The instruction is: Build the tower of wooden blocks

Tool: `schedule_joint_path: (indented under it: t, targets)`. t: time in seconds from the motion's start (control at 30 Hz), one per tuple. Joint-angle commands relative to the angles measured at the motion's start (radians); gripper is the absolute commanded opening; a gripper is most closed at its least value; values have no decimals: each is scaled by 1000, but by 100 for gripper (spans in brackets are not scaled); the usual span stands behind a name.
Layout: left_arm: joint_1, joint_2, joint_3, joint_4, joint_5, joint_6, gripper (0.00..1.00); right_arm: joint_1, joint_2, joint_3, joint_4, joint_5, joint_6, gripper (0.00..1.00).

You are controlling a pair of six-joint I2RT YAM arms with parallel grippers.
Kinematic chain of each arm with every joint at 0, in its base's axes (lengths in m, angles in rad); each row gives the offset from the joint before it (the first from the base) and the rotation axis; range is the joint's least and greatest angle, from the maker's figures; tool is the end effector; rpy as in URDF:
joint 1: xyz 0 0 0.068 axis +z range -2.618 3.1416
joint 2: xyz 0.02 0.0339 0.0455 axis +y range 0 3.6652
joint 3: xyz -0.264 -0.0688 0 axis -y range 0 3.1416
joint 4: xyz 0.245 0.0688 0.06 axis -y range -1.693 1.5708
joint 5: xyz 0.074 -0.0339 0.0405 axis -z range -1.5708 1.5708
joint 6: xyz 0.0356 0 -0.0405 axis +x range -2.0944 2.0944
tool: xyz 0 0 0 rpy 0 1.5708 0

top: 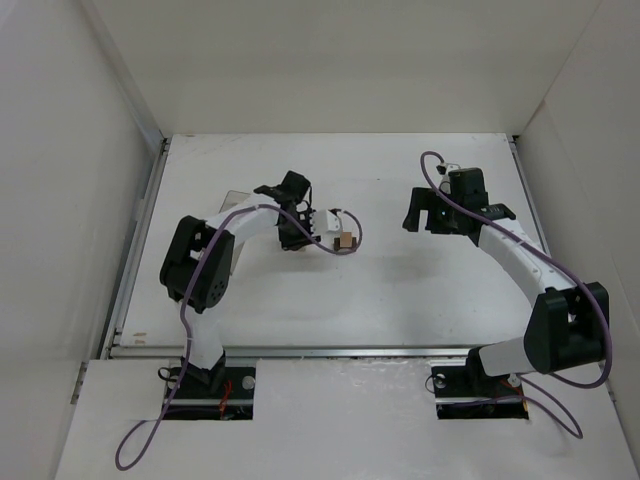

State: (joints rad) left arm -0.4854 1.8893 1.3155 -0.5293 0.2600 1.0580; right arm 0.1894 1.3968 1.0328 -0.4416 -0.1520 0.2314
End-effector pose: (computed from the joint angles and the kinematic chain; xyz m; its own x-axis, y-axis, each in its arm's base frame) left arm 0.3406 -0.1900 0.1849 0.0949 0.9020 -0.4211 0.9595 0.0299 0.2803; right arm 0.2939 0.0618 0.2636 -0.7558 0.0859 -0.6492 -0.1189 0.9568 0.2652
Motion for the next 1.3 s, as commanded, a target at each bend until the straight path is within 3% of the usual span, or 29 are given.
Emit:
schedule_joint_path:
  t: [0.0,0.23,0.43,0.53,1.27]
  targets:
    - [8,-22,88,-54,33,-93,0,-7,-4,15,24,-11,-10,100]
    - [-2,-12,378,-211,96,-322,0,-7,5,15,33,-11,-10,100]
    - [-145,56,530,-291,9,-366,0,-7,25,24,24,-11,-10,100]
    - [-165,114,594,-351,8,-386,0,-7,16,33,15,8,-10,100]
    - [-252,174,603,-360,-27,-371,0,-16,-32,13,6,40,-10,100]
